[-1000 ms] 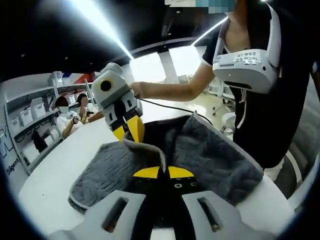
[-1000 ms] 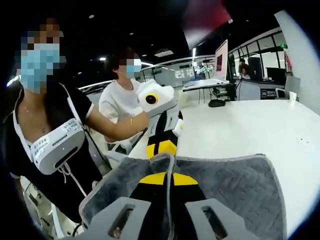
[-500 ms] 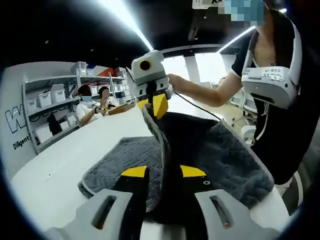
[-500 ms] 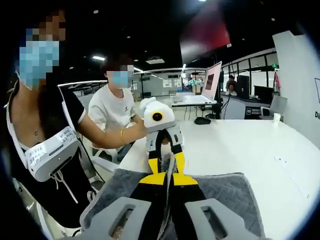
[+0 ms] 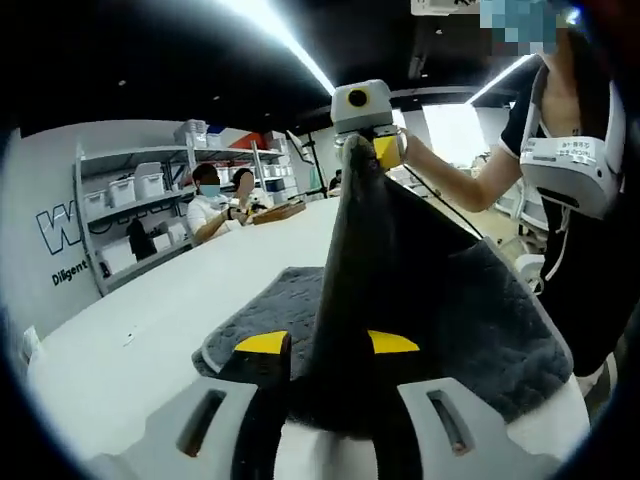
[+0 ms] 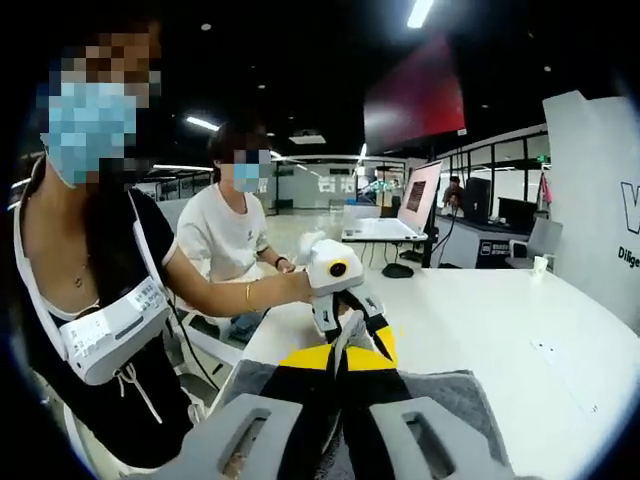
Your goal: Open the folded towel by lifting each exposed corner and separating the folded layers until the towel lies flat within the target outline without major curled edges
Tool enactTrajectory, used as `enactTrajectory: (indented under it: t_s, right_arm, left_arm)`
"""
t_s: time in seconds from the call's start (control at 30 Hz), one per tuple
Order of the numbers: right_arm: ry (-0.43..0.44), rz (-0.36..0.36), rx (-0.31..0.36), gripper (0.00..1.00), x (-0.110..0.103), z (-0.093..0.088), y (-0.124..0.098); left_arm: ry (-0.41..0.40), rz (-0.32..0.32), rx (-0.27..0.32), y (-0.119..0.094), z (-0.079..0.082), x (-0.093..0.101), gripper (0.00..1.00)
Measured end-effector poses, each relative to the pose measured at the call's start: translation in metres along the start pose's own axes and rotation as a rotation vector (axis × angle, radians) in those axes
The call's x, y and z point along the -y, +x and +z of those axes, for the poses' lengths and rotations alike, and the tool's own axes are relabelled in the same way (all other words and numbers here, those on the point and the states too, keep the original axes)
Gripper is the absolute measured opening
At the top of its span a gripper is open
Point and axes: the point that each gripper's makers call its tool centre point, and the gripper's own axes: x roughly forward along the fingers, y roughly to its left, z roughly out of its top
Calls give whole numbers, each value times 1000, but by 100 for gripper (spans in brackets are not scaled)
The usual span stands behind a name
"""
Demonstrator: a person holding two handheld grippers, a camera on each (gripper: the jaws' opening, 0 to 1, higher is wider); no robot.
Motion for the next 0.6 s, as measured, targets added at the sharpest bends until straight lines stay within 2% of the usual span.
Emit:
enactTrajectory:
  t_s: [0.1,0.2,0.27,0.33,0.43,0.5,0.6]
  right_arm:
    - [-7,-17,13,0,-1,5,-5]
    - [-11,-29,28,0,-2,10,-11]
    - [-17,-39,33,0,-3,13,-13]
    - [-21,-46,38,0,-5,16,-16]
    - [-29,-56,46,0,-7,20,-20]
    - [-35,-67,49,0,-8,23,-22]
    - [-41,-77,52,0,-10,25,-25]
  left_arm:
    - [26,54,-22,2,-3,-13,31]
    - [127,130,-122,3,-16,-29,32]
    - [160,149,-153,6,-20,-34,33]
    - [168,162,-168,10,-22,-38,34]
    - [235,190,-205,13,-25,-49,34]
    - [260,216,-216,16,-26,-57,36]
    - [282,221,-221,22,-26,-66,37]
